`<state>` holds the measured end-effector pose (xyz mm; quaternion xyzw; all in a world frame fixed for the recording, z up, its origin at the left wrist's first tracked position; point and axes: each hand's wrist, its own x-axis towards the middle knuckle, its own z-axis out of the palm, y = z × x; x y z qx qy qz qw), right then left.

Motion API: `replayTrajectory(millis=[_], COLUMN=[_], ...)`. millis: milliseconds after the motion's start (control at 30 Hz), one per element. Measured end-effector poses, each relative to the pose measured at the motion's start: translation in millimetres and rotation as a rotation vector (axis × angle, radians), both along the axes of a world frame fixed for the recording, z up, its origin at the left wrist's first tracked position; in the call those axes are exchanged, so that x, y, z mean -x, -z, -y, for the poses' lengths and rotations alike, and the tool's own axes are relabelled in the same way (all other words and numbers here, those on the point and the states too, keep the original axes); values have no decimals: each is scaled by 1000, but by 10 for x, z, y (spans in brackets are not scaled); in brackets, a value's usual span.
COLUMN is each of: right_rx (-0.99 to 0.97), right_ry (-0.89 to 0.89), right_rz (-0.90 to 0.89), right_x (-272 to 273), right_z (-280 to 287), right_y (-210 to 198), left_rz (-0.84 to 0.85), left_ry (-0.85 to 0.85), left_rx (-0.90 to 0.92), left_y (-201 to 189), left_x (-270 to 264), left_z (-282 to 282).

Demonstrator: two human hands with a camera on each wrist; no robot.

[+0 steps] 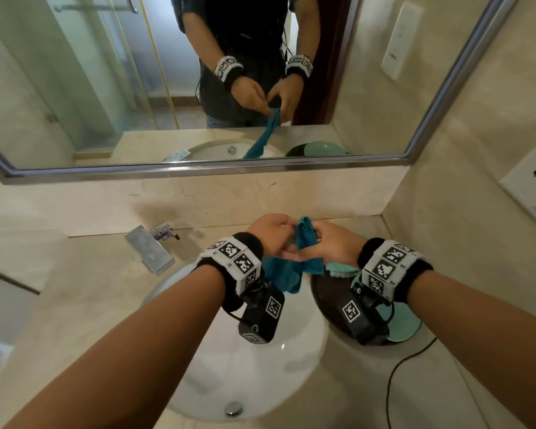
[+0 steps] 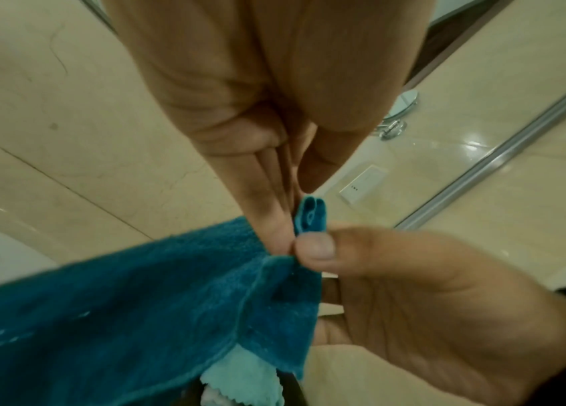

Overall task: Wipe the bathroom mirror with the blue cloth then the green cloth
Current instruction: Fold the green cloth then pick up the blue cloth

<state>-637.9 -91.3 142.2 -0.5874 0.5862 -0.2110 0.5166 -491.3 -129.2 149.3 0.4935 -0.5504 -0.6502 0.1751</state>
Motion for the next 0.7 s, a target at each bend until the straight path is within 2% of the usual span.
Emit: replayTrajectory(millis=[67, 167, 233, 333, 400, 500, 533, 633, 700], right_rx=[90, 180, 170, 131, 85, 62, 74, 151, 132], right_ry=[25, 118, 142, 137, 151, 180, 192, 240, 280], right_rz=[-78, -234, -219, -162, -64, 55, 34, -265, -321], right_x=[-23, -53, -71, -83, -97, -53, -10, 196, 255], right_z=[26, 97, 133, 153, 145, 138, 147, 178, 132], right_y=[11, 61, 41, -58, -135, -207, -202, -86, -11], left_rz=[-109, -104, -42, 150, 229, 170, 136, 51, -19], left_ry=[4, 45, 32, 63, 195, 248, 253, 253, 200], left_rx=[-96, -65, 83, 328, 317, 267, 269, 250, 204], left_y=[-44, -43, -2, 112, 177, 235, 235, 226, 205], left_x=[-59, -185, -277, -390, -398, -371, -365, -347, -319], left_z=[28, 65, 97, 152, 142, 105, 86, 57, 41])
